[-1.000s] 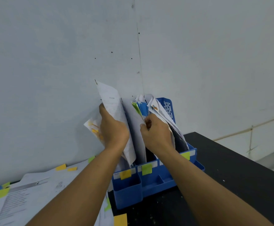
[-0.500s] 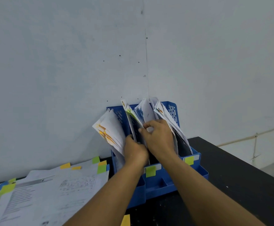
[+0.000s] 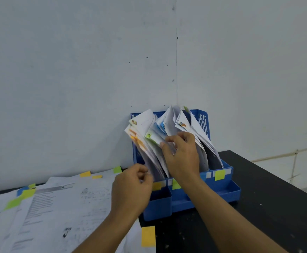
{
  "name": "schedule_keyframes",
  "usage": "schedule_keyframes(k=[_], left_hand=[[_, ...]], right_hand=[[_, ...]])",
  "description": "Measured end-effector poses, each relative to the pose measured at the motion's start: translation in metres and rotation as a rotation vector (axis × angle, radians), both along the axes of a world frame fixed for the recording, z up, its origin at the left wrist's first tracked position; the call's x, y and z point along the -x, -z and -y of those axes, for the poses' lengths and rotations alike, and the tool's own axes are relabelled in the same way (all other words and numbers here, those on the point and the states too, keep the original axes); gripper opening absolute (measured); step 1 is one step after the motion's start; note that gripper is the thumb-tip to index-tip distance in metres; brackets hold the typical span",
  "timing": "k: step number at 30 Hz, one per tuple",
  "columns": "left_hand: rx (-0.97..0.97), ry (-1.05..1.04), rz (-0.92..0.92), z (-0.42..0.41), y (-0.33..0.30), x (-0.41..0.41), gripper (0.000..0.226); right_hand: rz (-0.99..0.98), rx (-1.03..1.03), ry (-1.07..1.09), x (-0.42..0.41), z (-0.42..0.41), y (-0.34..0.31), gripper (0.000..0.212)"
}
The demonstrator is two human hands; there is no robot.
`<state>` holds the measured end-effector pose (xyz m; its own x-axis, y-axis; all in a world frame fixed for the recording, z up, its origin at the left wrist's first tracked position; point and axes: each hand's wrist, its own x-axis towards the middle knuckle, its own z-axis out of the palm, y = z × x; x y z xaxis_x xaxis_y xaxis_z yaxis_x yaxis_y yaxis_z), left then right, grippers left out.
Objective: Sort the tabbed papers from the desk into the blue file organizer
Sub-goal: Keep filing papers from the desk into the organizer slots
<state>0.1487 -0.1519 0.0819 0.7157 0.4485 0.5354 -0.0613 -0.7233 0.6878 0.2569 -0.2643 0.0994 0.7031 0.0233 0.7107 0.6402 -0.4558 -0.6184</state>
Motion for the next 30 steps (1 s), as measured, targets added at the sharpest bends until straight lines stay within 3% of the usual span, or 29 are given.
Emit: schedule_keyframes(k=[6,13,17,21,25,30], left_hand=[[-0.025,-0.094,-0.135,-0.054,0.029,0.044,0.007],[-0.095,-0.255,-0.4,-0.119,0.066,0.096,0.023],[-0.146,-0.348,-0.516,-0.142,0.081,0.12,0.046],[-0.169,-0.383,-0.684,-0.153,0.101,0.131,0.073],[-0.178,-0.364,-0.661,-0.152,0.104,0.13,0.075],[-0.011,-0.3,-0.493,-0.15,0.098,0.13,0.073]], right_hand=[[0.087,0.02,-0.183,0.047,-0.028,0.013,0.014],[-0.179,0.303,-0.37,0.093,-0.079,0.058,0.025],[-0.351,0.536,-0.311,0.11,-0.093,0.087,0.034],[-0.388,0.733,-0.137,0.12,-0.094,0.111,0.051],[-0.381,0.841,-0.118,0.124,-0.092,0.118,0.058],[-0.402,0.871,-0.161,0.126,-0.088,0.118,0.057]])
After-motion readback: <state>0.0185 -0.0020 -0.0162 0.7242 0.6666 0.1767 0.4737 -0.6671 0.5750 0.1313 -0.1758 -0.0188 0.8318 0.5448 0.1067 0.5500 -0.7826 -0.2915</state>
